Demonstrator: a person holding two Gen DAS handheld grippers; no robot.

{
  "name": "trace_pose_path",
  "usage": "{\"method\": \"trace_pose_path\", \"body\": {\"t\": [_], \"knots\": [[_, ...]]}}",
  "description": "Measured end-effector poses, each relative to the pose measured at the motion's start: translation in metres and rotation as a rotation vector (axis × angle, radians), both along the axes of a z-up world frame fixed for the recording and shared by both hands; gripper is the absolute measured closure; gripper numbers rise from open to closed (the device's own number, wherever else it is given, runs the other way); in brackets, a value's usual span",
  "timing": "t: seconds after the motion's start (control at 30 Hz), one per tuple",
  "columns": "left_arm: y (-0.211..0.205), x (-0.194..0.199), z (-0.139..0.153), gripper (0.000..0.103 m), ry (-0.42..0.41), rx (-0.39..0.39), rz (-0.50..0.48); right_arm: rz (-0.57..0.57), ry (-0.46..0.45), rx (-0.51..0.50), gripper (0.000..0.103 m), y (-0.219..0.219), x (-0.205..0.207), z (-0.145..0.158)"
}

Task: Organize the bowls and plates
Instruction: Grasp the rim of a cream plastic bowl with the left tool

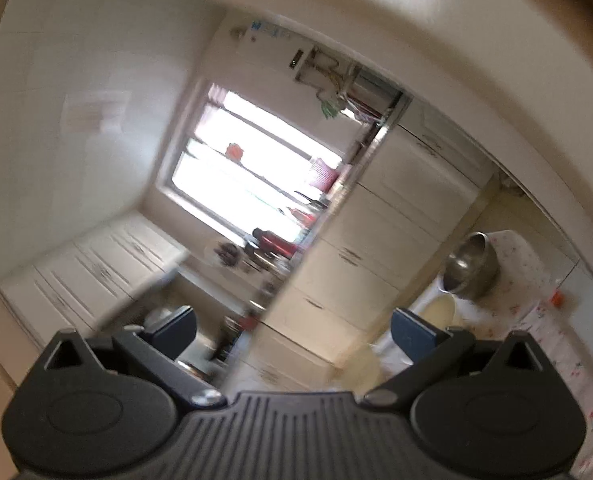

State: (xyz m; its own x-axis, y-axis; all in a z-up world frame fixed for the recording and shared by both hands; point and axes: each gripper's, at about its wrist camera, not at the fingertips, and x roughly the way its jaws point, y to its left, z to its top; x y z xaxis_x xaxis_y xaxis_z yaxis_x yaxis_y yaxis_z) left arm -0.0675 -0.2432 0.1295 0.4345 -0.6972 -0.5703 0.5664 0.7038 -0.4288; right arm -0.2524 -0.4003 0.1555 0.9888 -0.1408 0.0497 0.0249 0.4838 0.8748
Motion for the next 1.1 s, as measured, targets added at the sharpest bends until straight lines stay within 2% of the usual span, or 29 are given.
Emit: {"method": "trace_pose_path", "body": {"t": [0.1, 0.2, 0.33, 0.43, 0.67, 0.83, 0.9, 1.03, 1.1], "knots": [[0.003, -0.016, 0.017, 0.000, -0.038, -0.029, -0.010, -0.051, 0.042, -0.046, 0.000, -0.007, -0.024, 0.024], [0.005, -0.027, 0.026, 0.000, -0.092, -0.029, 0.002, -0.059, 0.037, -0.089, 0.000, -0.006, -0.035, 0.031], [-0.004, -0.018, 0.027, 0.000, -0.146, 0.030, 0.045, -0.051, 0.126, -0.126, 0.000, -0.004, -0.020, 0.025], [-0.008, -0.001, 0.025, 0.000, -0.199, 0.085, 0.088, -0.015, 0.176, -0.125, 0.000, -0.006, 0.004, 0.011], [-0.014, 0.050, 0.003, 0.000, -0.208, 0.126, 0.129, 0.002, 0.330, -0.129, 0.000, -0.009, 0.070, -0.037], [-0.027, 0.084, -0.021, 0.001, -0.189, 0.161, 0.133, 0.023, 0.348, -0.048, 0.000, -0.021, 0.110, -0.084], [-0.032, 0.097, -0.031, 0.006, -0.173, 0.169, 0.134, 0.021, 0.348, -0.049, 0.005, -0.026, 0.123, -0.096], [-0.049, 0.121, -0.051, 0.026, -0.138, 0.192, 0.130, -0.005, 0.357, -0.058, 0.015, -0.039, 0.153, -0.112], [-0.061, 0.132, -0.062, 0.032, -0.121, 0.197, 0.124, -0.007, 0.360, -0.049, 0.017, -0.046, 0.163, -0.119]]}}
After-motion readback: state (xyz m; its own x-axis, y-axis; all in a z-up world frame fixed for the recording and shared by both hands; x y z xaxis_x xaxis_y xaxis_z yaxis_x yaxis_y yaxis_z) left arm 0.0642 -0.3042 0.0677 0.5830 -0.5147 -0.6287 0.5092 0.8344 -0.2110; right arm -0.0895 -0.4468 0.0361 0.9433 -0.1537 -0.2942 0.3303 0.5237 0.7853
